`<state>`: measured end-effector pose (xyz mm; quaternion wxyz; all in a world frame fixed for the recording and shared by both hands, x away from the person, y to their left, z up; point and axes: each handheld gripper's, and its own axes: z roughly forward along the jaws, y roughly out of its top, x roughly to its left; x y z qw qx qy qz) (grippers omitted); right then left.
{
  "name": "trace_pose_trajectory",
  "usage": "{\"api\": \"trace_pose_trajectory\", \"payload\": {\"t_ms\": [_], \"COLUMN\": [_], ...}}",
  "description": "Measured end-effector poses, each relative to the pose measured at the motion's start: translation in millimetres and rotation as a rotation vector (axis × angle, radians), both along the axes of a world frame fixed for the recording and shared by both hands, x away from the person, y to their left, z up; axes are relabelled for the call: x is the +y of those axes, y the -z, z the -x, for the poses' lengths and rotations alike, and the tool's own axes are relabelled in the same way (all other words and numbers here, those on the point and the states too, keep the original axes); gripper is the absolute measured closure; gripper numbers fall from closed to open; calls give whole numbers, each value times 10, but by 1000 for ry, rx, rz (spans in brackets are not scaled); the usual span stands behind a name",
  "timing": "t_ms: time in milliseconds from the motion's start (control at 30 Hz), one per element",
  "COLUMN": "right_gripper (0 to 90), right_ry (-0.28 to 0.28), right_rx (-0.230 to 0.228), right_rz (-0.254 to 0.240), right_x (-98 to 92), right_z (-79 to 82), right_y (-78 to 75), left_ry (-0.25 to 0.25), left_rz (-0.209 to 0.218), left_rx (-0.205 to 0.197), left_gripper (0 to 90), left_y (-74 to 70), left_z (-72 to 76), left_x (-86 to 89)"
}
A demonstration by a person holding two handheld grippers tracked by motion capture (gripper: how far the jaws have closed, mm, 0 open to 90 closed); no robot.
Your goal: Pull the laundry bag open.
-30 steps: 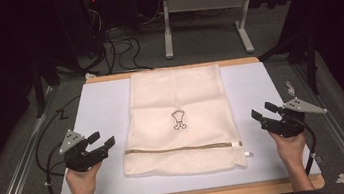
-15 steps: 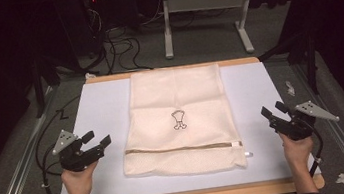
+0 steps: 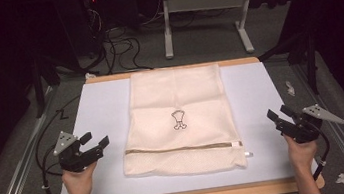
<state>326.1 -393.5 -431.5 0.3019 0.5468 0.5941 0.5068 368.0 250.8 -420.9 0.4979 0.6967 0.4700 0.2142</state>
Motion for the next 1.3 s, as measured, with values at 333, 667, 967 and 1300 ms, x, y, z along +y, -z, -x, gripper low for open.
{"api": "trace_pose_trajectory", "payload": {"t_ms": [333, 667, 967, 1300], "right_gripper": [389, 426, 430, 432], "right_ry": [25, 35, 12, 20], "right_rx": [67, 148, 197, 222], "right_rz": [-7, 44, 67, 98], "right_x": [-77, -57, 17, 80], "right_z": [-63, -144, -240, -317], "right_y": [107, 188, 259, 311], "left_ry": [-21, 2, -17, -24], "left_rz": [11, -43, -81, -102], "left_rx": [32, 71, 86, 100], "left_gripper": [285, 351, 327, 327], "left_y": [150, 305, 396, 474], "left_z": [-81, -199, -271, -346], "left_x": [37, -54, -119, -160]}}
